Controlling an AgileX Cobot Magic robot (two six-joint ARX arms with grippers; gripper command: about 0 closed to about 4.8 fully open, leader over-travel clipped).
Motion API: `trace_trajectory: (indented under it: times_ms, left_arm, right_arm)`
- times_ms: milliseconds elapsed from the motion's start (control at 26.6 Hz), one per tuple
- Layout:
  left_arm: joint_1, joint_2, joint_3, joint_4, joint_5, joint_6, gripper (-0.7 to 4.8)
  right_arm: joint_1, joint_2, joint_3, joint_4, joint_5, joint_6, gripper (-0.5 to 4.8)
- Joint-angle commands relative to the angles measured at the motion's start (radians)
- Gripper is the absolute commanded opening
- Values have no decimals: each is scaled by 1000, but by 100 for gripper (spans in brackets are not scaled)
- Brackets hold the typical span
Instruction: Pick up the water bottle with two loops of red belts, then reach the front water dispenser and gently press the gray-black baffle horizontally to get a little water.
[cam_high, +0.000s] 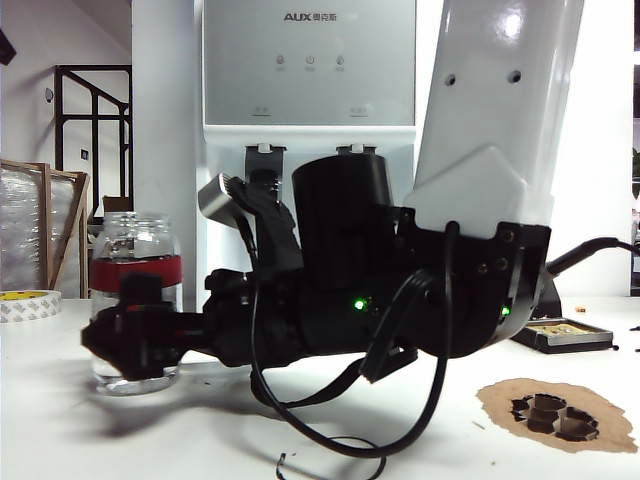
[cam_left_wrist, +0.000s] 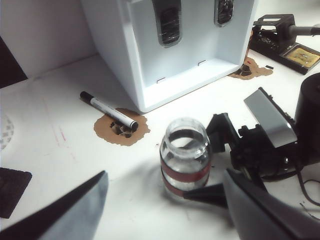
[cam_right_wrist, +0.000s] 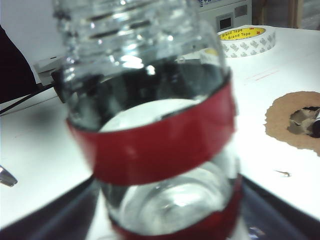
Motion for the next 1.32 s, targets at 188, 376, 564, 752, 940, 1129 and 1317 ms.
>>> trace_trajectory:
  times_ms: [188,376,564,752,940,1129,1317]
  left_arm:
    - [1,2,6,8,5,3,374]
    - [2,2,6,6,5,3,374]
    - [2,2,6,-4,4,3,374]
    - [2,2,7,-4,3,4,374]
    - [2,2,7,2,3,4,374]
    - [2,2,7,12,4,4,374]
    - [2,2,10,11,4,4,374]
  right_arm:
    - [5,-8,3,32,-8,2,347]
    - [5,-8,3,56,-29,2,196]
    - [5,-8,2,61,-27,2,175]
    - [4,-26,-28,64,-18,9,142]
    - [2,-96,-178,160,86,-5,138]
    - [2,-210,-278,156,268,-35,139]
    - [2,-257,-332,150,475,-44,139]
